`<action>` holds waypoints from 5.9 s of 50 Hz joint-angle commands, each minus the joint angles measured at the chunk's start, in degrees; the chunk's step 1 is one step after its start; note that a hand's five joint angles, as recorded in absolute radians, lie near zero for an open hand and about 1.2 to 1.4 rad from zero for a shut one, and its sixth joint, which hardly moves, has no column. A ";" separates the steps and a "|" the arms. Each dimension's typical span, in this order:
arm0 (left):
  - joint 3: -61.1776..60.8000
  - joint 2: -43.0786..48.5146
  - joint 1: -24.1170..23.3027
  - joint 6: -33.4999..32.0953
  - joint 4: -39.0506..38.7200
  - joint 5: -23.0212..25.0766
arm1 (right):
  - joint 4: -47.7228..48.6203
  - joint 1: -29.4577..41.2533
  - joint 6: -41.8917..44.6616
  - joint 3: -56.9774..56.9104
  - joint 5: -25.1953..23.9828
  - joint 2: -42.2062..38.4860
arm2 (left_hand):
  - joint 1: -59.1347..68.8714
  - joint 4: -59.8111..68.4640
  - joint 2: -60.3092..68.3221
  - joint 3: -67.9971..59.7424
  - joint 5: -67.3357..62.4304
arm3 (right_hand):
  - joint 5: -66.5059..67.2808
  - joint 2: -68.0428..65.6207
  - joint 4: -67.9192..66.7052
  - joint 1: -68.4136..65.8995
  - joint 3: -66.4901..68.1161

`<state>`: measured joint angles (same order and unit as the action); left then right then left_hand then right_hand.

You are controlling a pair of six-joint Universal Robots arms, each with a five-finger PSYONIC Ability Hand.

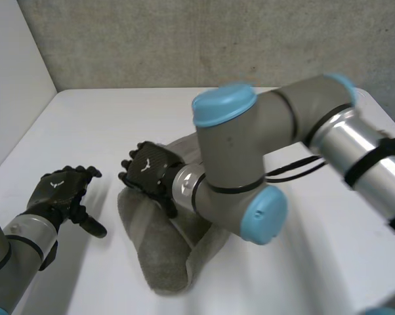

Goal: Fold the towel.

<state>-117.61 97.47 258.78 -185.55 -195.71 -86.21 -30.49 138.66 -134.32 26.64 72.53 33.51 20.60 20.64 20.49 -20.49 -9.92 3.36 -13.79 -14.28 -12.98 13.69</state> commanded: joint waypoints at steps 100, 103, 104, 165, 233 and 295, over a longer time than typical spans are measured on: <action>53.63 12.74 -18.75 4.94 -10.21 -0.98 | 44.33 -23.00 -26.19 39.62 1.49 39.88 | 59.40 59.36 59.51 -59.51 -60.08 | 66.64 -66.21 -65.72 -67.02 66.31; 45.11 12.66 -17.61 4.76 -6.35 -0.46 | 35.63 -23.00 -20.49 41.63 -1.16 39.18 | 59.40 59.36 59.51 -59.51 -60.08 | 66.64 -66.21 -65.72 -67.02 66.31; 40.49 12.57 -16.82 4.59 -5.56 -0.46 | 31.93 -23.00 -17.59 43.56 -1.69 38.92 | 59.40 59.36 59.51 -59.51 -60.08 | 66.64 -66.21 -65.72 -67.02 66.31; 19.44 27.86 -14.80 -10.09 -24.28 3.24 | 33.57 -24.32 -46.21 72.50 -1.96 65.72 | -0.29 -0.33 -0.19 0.18 -0.39 | 66.64 -66.21 -65.72 -67.02 66.31; 3.80 1.67 2.26 0.54 -25.95 2.97 | 16.60 -26.60 -30.56 69.51 -0.90 44.02 | 59.40 59.36 59.51 -59.51 -60.08 | 7.32 -6.89 -6.40 -7.70 7.00; 2.83 1.67 1.82 0.46 -26.12 3.68 | 16.16 -25.46 -31.89 60.11 0.50 31.10 | 59.40 59.36 59.51 -59.51 -60.08 | 10.35 -9.92 -9.43 -10.73 10.02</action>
<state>-114.60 99.09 260.69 -185.10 -221.75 -82.53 -14.30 113.17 -166.15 88.53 72.36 66.57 77.18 77.74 77.69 -78.81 -68.19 14.84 -26.57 -26.67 -26.54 26.60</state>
